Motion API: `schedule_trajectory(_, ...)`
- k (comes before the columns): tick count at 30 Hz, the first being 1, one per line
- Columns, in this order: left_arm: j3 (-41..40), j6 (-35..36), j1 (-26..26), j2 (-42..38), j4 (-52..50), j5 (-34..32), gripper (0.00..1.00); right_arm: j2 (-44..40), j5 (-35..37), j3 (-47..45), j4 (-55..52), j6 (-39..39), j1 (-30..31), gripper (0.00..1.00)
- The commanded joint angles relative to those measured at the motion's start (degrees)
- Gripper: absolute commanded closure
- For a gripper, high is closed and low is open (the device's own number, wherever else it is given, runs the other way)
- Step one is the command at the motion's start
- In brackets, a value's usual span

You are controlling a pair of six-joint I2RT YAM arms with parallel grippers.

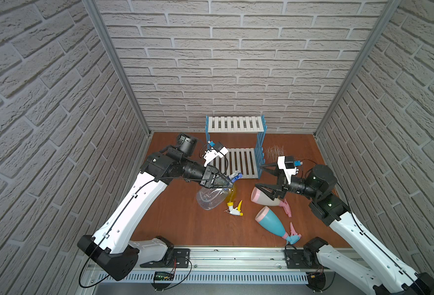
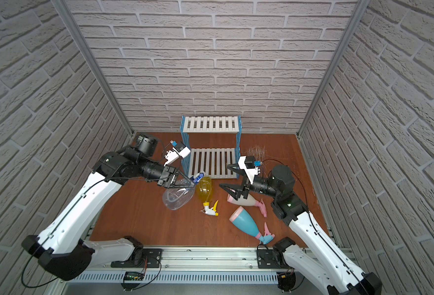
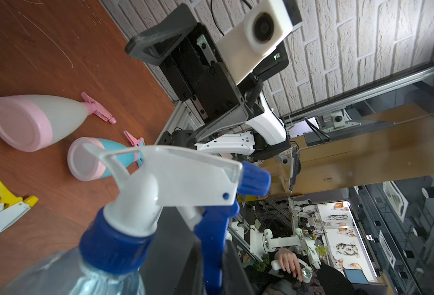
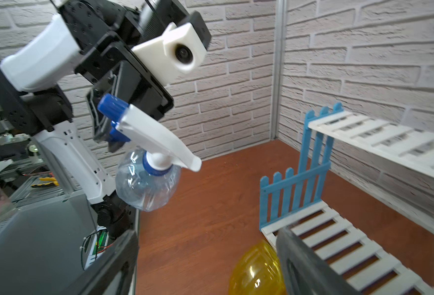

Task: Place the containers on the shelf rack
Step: 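Pick up a container from the center of the board.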

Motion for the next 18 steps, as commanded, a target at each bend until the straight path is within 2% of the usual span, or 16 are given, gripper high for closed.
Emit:
schedule_trajectory(1,2.19,3.59,-1.51,1.4,-2.69,4.93,1.0,2.62,-9.76,4.5,6.07,-0.54,0.53,0.14)
schedule_trajectory(11,4.09,4.85,-3.48,3.86,-4.01,6.91,1.0,9.86,-20.69,17.14,-13.99,-13.91,5.45,0.26)
schedule_trajectory(15,4.23,4.85,-3.91,3.97,-4.07,7.29,1.0,12.72,-23.02,20.73,-21.94,-18.98,6.78,0.37)
schedule_trajectory(18,4.19,4.92,-4.44,4.06,-4.11,7.5,1.0,14.68,-24.05,22.07,-23.58,-20.18,7.51,0.44)
